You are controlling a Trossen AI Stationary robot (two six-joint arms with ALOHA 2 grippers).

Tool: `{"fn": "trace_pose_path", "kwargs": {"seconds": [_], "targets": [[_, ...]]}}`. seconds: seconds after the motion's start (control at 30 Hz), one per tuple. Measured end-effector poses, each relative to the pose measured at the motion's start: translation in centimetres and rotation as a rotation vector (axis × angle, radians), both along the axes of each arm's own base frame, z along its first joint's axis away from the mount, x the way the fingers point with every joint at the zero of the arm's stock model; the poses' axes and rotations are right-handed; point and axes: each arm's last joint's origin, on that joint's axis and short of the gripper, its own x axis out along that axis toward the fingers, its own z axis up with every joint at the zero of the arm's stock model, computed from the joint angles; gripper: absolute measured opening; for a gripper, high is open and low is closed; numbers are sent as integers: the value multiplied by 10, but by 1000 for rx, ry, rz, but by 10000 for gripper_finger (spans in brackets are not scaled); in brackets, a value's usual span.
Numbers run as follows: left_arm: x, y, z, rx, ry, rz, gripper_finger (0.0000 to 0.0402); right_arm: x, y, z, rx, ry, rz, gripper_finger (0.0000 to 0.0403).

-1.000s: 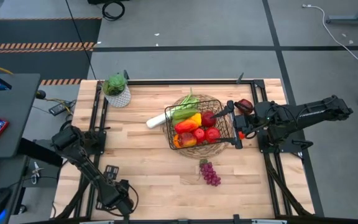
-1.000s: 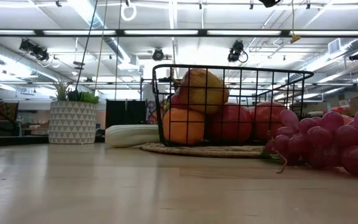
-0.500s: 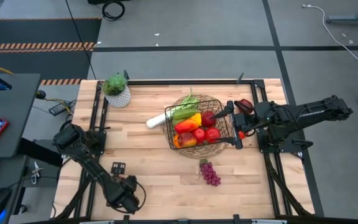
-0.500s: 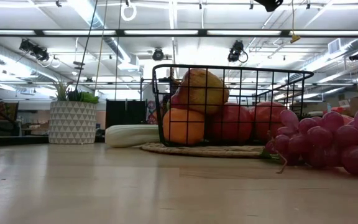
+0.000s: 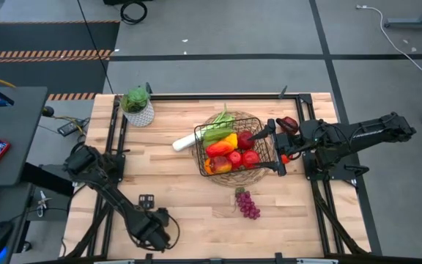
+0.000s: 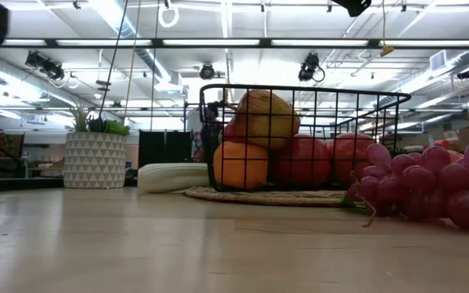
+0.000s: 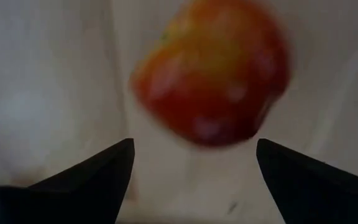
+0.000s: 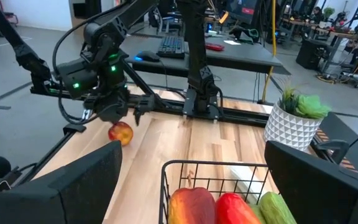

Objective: Build produce basket
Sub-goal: Put the apple into the wire basket

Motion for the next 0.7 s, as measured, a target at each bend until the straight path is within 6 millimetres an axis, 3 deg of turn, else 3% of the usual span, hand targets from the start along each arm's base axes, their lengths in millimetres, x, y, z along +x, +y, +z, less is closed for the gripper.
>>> {"fn": "trace_pose_path", "kwargs": {"seconds": [0.3, 0.7], "targets": [[24, 9, -1, -20, -136, 171, 346, 0, 0, 0, 2, 0, 0, 400], [36, 17, -8, -10, -154, 206, 346, 0, 0, -1, 24, 15, 3, 400]]}}
